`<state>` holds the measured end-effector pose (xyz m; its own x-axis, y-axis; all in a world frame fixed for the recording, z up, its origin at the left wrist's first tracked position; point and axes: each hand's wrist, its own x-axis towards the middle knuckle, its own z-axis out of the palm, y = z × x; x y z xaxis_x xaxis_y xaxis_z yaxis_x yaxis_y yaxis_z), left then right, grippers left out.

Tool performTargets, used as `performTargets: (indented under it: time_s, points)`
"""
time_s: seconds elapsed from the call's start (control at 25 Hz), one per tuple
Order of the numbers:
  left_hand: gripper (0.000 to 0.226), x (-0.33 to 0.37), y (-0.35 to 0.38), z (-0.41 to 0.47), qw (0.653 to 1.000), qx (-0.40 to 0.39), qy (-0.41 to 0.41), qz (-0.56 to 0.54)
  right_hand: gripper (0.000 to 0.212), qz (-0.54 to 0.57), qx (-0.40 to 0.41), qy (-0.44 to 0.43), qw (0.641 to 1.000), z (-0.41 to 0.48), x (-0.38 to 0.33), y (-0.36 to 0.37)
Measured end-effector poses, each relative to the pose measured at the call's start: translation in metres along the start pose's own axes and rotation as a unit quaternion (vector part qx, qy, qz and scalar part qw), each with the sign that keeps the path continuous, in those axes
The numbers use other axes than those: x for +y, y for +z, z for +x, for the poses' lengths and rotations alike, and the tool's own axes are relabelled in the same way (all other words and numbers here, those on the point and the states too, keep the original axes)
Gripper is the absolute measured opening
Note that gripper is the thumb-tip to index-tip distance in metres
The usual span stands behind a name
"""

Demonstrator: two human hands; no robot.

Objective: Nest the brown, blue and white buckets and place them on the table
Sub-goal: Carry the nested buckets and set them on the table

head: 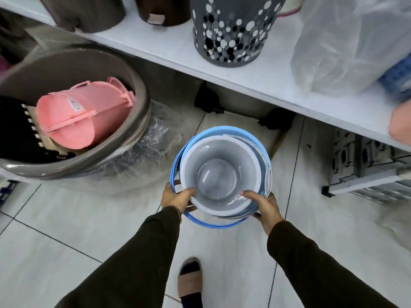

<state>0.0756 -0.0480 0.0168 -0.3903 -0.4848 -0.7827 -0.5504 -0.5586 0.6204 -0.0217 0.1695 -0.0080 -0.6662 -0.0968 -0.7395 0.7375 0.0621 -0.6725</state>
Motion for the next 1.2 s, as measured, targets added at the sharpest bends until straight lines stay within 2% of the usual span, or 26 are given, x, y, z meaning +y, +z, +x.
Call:
performTargets:
  time_s: [0.2, 0.24, 0.36, 0.4, 0.52, 0.68, 0.8, 0.88, 0.96, 1.04, 1.12, 1.2]
  points:
    - [0.045, 0.047, -0.042, -0.106, 0.996, 0.006, 0.04, 0.074, 0.066, -0.051, -0.035, -0.022, 0.998, -0.11, -0.071, -0.019]
    - [0.045, 0.056, -0.049, -0.133, 0.996, 0.011, 0.044, 0.077, 0.068, -0.059, -0.039, -0.033, 0.997, -0.137, -0.083, -0.019]
    - [0.048, 0.085, -0.065, -0.202, 0.994, 0.022, 0.08, 0.077, 0.09, -0.052, -0.048, -0.074, 0.995, -0.203, -0.12, -0.009]
    - [0.048, 0.101, -0.071, -0.232, 0.992, 0.027, 0.095, 0.076, 0.09, -0.048, -0.057, -0.085, 0.994, -0.232, -0.139, -0.007]
    - [0.051, 0.15, -0.087, -0.301, 0.985, 0.043, 0.142, 0.087, 0.064, -0.026, -0.074, -0.106, 0.991, -0.302, -0.196, -0.002]
    - [0.053, 0.229, -0.106, -0.366, 0.968, 0.061, 0.224, 0.094, 0.087, -0.04, -0.112, -0.182, 0.976, -0.366, -0.274, 0.015]
    - [0.041, 0.298, -0.113, -0.401, 0.946, 0.093, 0.289, 0.117, 0.079, -0.037, -0.099, -0.26, 0.96, -0.403, -0.338, 0.036]
    - [0.038, 0.347, -0.116, -0.413, 0.929, 0.121, 0.332, 0.114, 0.083, -0.031, -0.096, -0.308, 0.946, -0.418, -0.382, 0.055]
    - [0.036, 0.397, -0.112, -0.421, 0.916, 0.115, 0.364, 0.125, 0.087, -0.03, -0.091, -0.329, 0.939, -0.429, -0.422, 0.072]
    - [0.023, 0.447, -0.1, -0.43, 0.901, 0.093, 0.405, 0.127, 0.077, -0.035, -0.084, -0.347, 0.933, -0.436, -0.46, 0.085]
    - [0.026, 0.49, -0.086, -0.431, 0.889, 0.088, 0.434, 0.119, 0.059, -0.037, -0.073, -0.372, 0.924, -0.434, -0.498, 0.095]
    - [0.025, 0.525, -0.068, -0.424, 0.891, 0.072, 0.433, 0.115, 0.058, -0.024, -0.05, -0.371, 0.927, -0.427, -0.531, 0.101]
